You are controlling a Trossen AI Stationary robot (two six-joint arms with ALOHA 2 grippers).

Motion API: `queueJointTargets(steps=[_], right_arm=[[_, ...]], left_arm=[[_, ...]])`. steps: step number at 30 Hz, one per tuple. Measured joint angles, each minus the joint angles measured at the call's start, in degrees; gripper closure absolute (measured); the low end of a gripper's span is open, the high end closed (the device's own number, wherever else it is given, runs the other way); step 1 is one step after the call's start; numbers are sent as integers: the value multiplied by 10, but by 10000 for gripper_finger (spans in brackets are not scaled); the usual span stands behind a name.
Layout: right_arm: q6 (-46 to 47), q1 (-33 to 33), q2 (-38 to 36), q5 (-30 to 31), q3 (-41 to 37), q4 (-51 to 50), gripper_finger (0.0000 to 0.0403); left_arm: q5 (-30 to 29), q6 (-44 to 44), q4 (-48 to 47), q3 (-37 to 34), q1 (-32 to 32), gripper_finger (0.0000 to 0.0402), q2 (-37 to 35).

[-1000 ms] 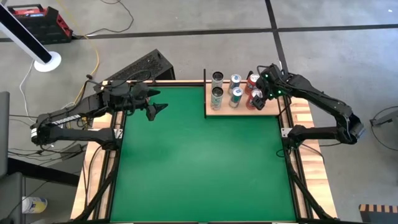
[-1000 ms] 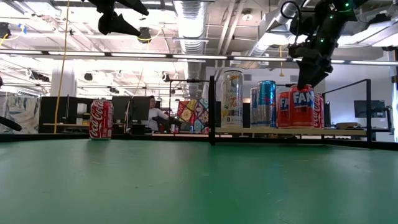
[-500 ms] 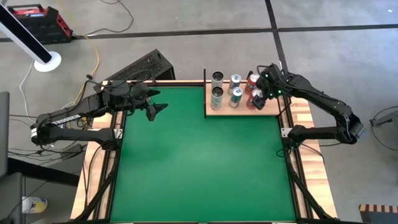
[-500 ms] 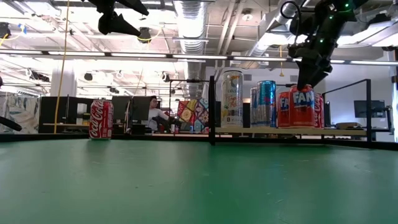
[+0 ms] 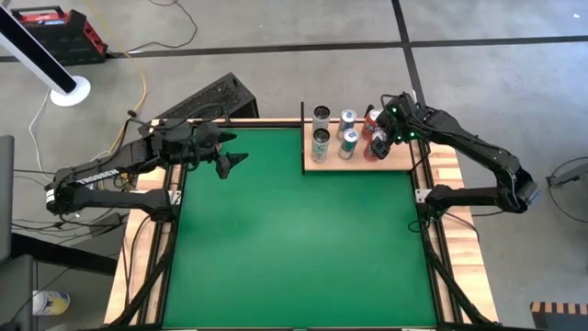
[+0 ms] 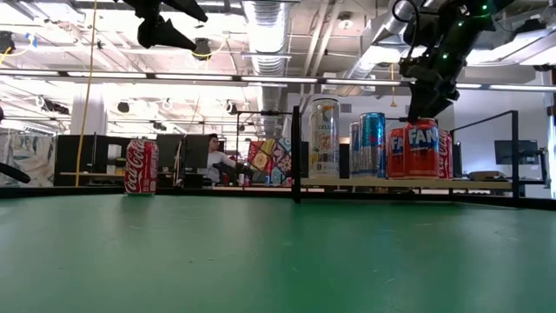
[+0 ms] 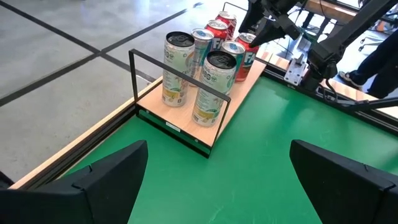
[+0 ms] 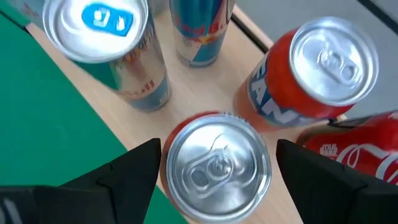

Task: Place canned beverage on shelf
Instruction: Put the orange soda can on the shelf aligned with the other orange soda can, then put the red soda can on the shelf aligned with the other soda can

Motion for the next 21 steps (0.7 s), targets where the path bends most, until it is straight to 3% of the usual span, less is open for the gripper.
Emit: queueJointTargets(steps=[10,15,18,21], right_arm=[[-3,1,0,-1,80,4,60],[34,14,-1,-71,145,-2,60],[60,46,-1,-120,166,-1,60],[80,95,-1,-128,171,-1,60]], left_arm=[[-5,0,0,0,0,25,0],[-71,-19,-5,0,8,25,3],[-94,-45,-14,0,60,28,12],[-57,-51,-52,15,138,36,35]])
